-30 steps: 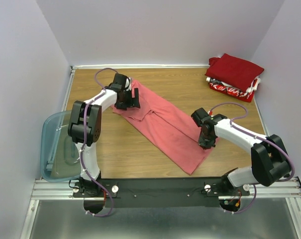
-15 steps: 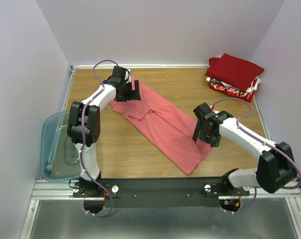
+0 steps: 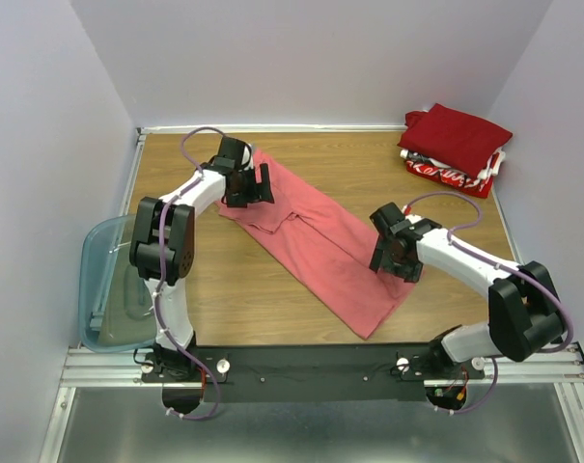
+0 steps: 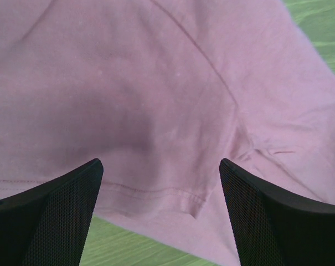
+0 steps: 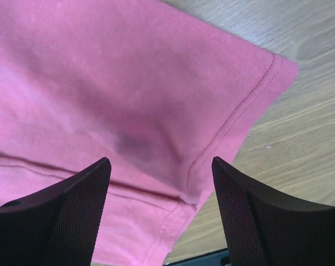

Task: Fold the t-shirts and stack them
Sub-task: Fold the tshirt

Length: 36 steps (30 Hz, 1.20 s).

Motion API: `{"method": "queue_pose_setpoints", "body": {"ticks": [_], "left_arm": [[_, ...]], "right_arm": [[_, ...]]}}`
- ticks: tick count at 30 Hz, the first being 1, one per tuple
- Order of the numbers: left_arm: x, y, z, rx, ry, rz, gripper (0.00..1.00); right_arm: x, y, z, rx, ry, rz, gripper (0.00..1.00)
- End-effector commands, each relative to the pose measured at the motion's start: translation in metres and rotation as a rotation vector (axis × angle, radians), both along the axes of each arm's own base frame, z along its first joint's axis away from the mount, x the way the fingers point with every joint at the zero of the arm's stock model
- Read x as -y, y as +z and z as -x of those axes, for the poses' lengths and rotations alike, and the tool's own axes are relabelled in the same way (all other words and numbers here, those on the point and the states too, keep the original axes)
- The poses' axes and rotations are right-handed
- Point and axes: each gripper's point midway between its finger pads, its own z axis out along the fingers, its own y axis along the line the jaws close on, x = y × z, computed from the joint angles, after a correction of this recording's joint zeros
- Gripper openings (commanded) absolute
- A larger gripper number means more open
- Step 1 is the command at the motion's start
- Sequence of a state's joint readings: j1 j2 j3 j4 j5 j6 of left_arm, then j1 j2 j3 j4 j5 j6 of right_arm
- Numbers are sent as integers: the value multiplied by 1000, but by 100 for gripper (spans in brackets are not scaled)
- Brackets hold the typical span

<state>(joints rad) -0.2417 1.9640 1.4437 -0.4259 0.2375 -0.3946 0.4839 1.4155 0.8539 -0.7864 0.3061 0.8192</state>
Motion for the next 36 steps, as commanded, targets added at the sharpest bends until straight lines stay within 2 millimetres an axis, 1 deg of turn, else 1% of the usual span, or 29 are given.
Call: {"method": "queue_pose_setpoints", "body": {"ticks": [1, 2, 5, 6, 7, 8, 9, 11, 13, 14, 15, 21, 24, 26, 27, 29, 31, 33, 34, 35, 36], "left_arm": [[1, -21, 2, -36, -3, 8, 94], [0, -26, 2, -45, -5, 2, 94], [0, -32, -1, -52, -1, -3, 94], [0, -37, -1, -62, -3, -6, 94], [0, -39, -3, -61, -1, -8, 94], [0, -38, -6, -56, 1, -10, 94], [0, -42, -8, -62, 1, -15, 94], [1, -44, -14, -60, 1, -16, 94], [2, -44, -18, -54, -2, -19, 94], [2, -42, -24, -40, -2, -21, 94], [3, -47, -26, -48, -4, -25, 94], [10, -57, -45, -39, -33, -24, 93], [16, -54, -55, -11, -59, -29, 93], [21, -52, -59, 7, -77, -33, 93], [24, -51, -64, 21, -93, -36, 93], [28, -49, -68, 36, -110, -43, 93], [34, -42, -72, 52, -125, -51, 93], [36, -27, -75, 80, -126, -54, 93], [36, -20, -77, 95, -122, -55, 93], [36, -11, -79, 111, -116, -53, 94], [36, 6, -80, 138, -109, -50, 94]], "right_arm": [[11, -11, 6, 12, -36, 28, 80], [13, -15, 13, 4, -41, 23, 80], [15, -20, 23, -4, -56, 5, 80], [15, -22, 26, -8, -58, 1, 80], [17, -27, 33, -25, -61, 1, 80], [15, -28, 35, -30, -61, -16, 80], [15, -31, 39, -38, -61, -20, 80], [10, -34, 43, -56, -51, -49, 80], [6, -38, 46, -73, -42, -72, 80], [1, -39, 48, -86, -34, -97, 78], [-1, -40, 50, -95, -31, -104, 78], [-12, -40, 59, -122, -25, -173, 78], [-20, -38, 64, -130, -26, -219, 77], [-22, -40, 70, -140, -29, -233, 77], [-26, -39, 71, -137, -28, -257, 77], [-26, -41, 77, -147, -36, -268, 77], [-29, -35, 76, -119, -34, -287, 76], [-28, -25, 69, -72, -32, -287, 76], [-28, -15, 63, -36, -30, -295, 77], [-32, -1, 52, 4, -24, -302, 77], [-27, 5, 49, 20, -27, -272, 77]]}}
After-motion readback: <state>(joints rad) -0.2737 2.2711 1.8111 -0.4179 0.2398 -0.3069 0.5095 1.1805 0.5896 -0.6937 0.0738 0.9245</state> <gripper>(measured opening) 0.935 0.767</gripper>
